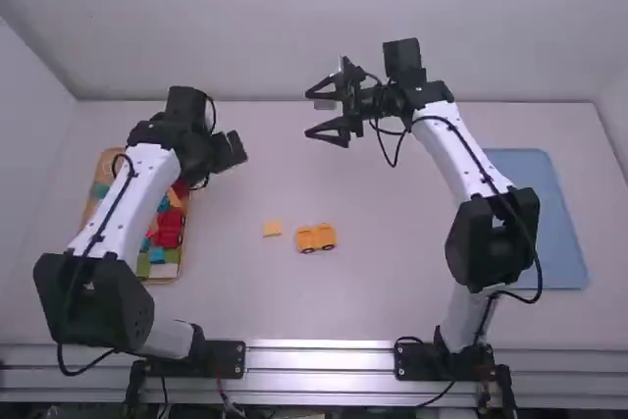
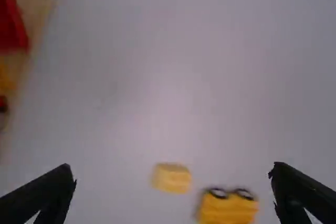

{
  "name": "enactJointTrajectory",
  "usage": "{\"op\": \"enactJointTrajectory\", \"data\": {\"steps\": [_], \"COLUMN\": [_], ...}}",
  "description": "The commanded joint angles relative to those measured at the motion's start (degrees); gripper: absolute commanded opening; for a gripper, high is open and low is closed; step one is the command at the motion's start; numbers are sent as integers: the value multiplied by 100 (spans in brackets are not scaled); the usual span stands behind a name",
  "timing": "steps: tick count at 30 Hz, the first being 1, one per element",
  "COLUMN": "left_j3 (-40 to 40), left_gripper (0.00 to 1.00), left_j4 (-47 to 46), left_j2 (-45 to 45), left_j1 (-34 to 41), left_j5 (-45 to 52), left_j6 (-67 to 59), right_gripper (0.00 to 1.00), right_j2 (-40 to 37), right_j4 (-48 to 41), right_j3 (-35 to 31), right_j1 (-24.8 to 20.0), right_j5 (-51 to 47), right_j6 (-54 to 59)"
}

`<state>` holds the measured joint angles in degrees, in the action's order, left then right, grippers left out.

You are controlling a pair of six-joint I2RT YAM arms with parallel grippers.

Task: Assemble lego blocks to make yellow taxi

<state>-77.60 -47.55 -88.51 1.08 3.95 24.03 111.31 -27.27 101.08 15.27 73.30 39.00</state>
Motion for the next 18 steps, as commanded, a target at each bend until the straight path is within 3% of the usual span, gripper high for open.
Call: {"op": "enactJointTrajectory", "data": {"steps": [1,6,9,13,14,17,18], "left_j3": [44,138,155,232,275,420,573], "left_gripper": [99,99,99,99,99,99,99], "left_j4": [-9,507,490,107,-140,-470,-566], "left_j2": [7,7,4,7,7,7,7], "left_j1": [-26,9,9,-33,-33,-31,0], "left_j5": [-503,-387,389,2022,2712,3539,3912], "left_j6": [-2262,-3521,-5106,-7635,-8671,-10072,-10758], "right_gripper": [99,99,99,99,99,99,99], "right_j2": [-197,-197,-197,-197,-197,-197,-197], "right_j4": [-26,-785,-1602,-2922,-3532,-4472,-5143], "right_j3": [133,133,133,133,133,133,133], "right_j1": [-146,-476,-704,-988,-1056,-1088,-1075], "right_j5": [9,-7,-111,-240,-289,-284,-295], "right_j6": [-20,-7,350,1628,2385,3652,4588]}}
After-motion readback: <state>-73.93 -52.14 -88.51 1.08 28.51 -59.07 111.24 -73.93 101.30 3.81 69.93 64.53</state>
